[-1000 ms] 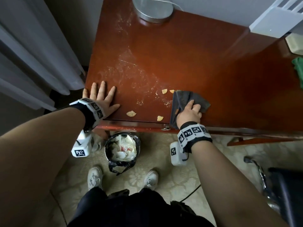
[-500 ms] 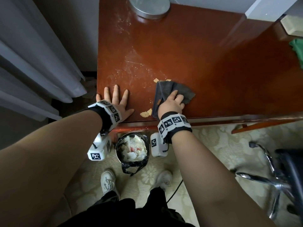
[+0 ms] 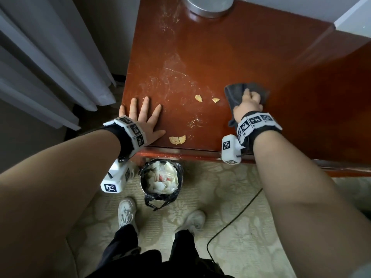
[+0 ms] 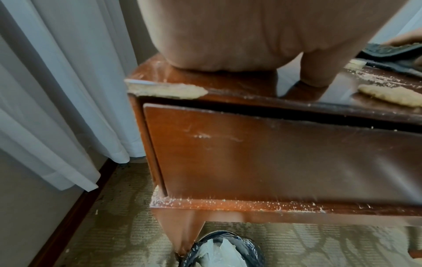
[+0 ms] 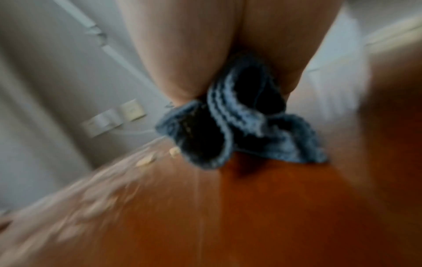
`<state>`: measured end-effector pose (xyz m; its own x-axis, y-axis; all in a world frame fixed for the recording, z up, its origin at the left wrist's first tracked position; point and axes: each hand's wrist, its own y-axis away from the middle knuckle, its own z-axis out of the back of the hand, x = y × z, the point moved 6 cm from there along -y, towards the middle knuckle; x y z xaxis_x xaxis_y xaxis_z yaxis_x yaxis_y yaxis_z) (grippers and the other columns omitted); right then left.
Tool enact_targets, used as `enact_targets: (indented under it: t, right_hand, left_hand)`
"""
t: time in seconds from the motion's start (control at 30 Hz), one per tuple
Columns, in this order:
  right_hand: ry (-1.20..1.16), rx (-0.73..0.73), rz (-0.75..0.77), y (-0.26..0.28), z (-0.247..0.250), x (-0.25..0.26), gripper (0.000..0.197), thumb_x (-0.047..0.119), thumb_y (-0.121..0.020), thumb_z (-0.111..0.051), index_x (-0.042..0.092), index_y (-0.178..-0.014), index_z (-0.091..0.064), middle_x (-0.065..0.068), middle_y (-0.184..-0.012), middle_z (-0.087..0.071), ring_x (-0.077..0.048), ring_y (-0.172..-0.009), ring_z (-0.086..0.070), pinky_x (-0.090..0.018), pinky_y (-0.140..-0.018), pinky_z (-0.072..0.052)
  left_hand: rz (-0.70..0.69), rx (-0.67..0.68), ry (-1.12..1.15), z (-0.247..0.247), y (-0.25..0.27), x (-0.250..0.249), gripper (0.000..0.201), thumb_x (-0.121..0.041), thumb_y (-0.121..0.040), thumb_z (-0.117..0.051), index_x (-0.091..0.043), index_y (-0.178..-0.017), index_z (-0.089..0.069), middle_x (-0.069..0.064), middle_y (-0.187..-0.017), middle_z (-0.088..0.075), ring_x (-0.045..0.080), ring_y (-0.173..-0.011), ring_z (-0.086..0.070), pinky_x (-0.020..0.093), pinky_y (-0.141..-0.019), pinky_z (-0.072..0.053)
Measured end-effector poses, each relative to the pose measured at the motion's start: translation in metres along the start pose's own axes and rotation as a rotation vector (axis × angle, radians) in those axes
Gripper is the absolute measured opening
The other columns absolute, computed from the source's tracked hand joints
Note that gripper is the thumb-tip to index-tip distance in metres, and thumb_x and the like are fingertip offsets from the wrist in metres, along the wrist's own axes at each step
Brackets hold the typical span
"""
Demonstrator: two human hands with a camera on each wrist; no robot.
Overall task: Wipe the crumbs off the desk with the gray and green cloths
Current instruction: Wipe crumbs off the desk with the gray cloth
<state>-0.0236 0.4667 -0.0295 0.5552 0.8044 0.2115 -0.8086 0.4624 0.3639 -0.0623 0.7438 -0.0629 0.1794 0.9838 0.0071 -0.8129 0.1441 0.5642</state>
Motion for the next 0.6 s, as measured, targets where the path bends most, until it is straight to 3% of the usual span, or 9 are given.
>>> enact_targets:
  t: [0.13, 0.3, 0.6]
  right_hand:
    - [0.084, 0.069, 0.277, 0.018, -0.018, 0.028, 0.069, -0.003, -0.091, -0.038, 0.026, -0.149, -0.016, 0.007, -0.154, -0.014, -0.031, -0.127, -0.030, -0.035, -0.106, -0.033]
    - [0.105, 0.101, 0.369, 0.044, -0.033, 0.033, 0.074, -0.009, -0.088, -0.034, 0.029, -0.149, -0.015, 0.011, -0.154, -0.012, -0.028, -0.128, -0.026, -0.033, -0.098, -0.038]
    - [0.149, 0.136, 0.492, 0.088, -0.053, 0.035, 0.075, -0.010, -0.088, -0.034, 0.029, -0.149, -0.013, 0.012, -0.153, -0.010, -0.028, -0.126, -0.025, -0.030, -0.098, -0.036]
  left_hand:
    - [0.003, 0.007, 0.001, 0.002, 0.002, -0.001, 0.074, -0.064, -0.091, -0.022, -0.034, -0.145, 0.018, 0.001, -0.153, 0.027, 0.033, -0.142, 0.019, 0.055, -0.115, 0.004]
    - [0.004, 0.007, 0.005, 0.004, 0.004, -0.001, 0.073, -0.063, -0.091, -0.022, -0.034, -0.146, 0.017, 0.002, -0.154, 0.026, 0.032, -0.142, 0.019, 0.055, -0.115, 0.004]
    - [-0.003, 0.008, 0.015, 0.004, 0.004, -0.001, 0.074, -0.063, -0.091, -0.025, -0.034, -0.146, 0.015, 0.002, -0.154, 0.024, 0.033, -0.142, 0.018, 0.055, -0.114, 0.004]
